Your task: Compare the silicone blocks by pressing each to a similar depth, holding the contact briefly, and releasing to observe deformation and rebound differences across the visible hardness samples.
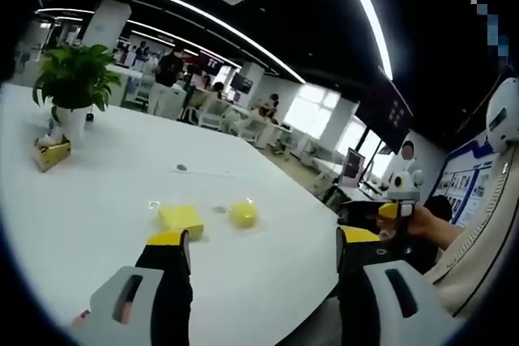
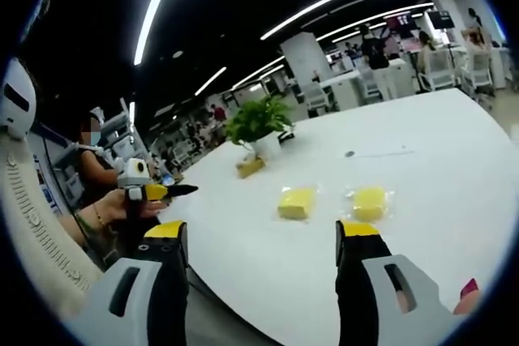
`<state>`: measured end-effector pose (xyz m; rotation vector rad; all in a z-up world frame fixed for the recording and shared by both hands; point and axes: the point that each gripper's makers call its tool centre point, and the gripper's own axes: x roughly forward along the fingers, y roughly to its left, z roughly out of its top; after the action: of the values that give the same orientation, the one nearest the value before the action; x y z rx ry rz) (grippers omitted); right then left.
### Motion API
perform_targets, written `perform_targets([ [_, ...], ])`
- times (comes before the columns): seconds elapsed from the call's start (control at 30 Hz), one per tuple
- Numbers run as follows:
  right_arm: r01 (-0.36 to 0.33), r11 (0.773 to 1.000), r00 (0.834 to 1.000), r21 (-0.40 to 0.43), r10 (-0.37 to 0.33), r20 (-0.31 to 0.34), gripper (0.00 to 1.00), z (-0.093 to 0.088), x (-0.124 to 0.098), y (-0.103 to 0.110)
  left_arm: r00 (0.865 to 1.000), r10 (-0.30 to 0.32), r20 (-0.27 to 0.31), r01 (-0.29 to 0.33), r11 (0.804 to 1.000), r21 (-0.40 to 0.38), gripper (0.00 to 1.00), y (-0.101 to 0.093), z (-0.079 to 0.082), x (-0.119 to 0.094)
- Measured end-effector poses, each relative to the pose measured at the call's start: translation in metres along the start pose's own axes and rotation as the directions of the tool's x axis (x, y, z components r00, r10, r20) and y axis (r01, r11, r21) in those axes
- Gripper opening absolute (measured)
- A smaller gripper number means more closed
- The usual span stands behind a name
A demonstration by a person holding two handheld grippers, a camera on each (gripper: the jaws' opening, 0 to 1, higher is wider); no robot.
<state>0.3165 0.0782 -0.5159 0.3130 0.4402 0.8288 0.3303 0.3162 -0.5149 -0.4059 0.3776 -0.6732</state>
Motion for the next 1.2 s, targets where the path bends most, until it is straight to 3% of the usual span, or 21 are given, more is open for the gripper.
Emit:
perform_targets([
  [0.23, 0.023, 1.000, 1.000, 0.020, -0.022, -0.015, 0.69, -0.005, 0.005, -0.012, 0.999, -0.045, -0.005, 0.045, 0.999, -0.028, 0.76, 0.003, 0.008, 0.012],
  [0.3, 0.038, 0.999, 0.999, 0.020, -0.037, -0.019, 0.69, -0.006, 0.006, -0.017, 0.998, -0.049, -0.035, 0.048, 0.999, -0.017, 0.77, 0.007, 0.004, 0.015],
  [0.57, 0.066, 0.997, 0.998, 0.038, -0.065, -0.025, 0.69, -0.003, 0.012, -0.031, 0.997, -0.030, -0.065, 0.027, 0.998, -0.051, 0.76, 0.035, 0.005, 0.032],
  [0.8, 0.087, 0.995, 0.995, 0.045, -0.085, -0.045, 0.68, -0.006, 0.016, -0.040, 1.000, -0.016, -0.008, 0.015, 0.993, -0.114, 0.75, 0.060, 0.023, 0.048],
  [1.0, 0.099, 0.993, 0.993, 0.056, -0.096, -0.063, 0.68, -0.011, 0.019, -0.045, 0.999, -0.035, 0.000, 0.034, 0.989, -0.145, 0.74, 0.078, 0.030, 0.065],
  [1.2, 0.110, 0.992, 0.991, 0.067, -0.105, -0.080, 0.68, -0.015, 0.022, -0.050, 0.999, -0.007, 0.049, 0.018, 0.973, -0.230, 0.74, 0.106, 0.038, 0.080],
])
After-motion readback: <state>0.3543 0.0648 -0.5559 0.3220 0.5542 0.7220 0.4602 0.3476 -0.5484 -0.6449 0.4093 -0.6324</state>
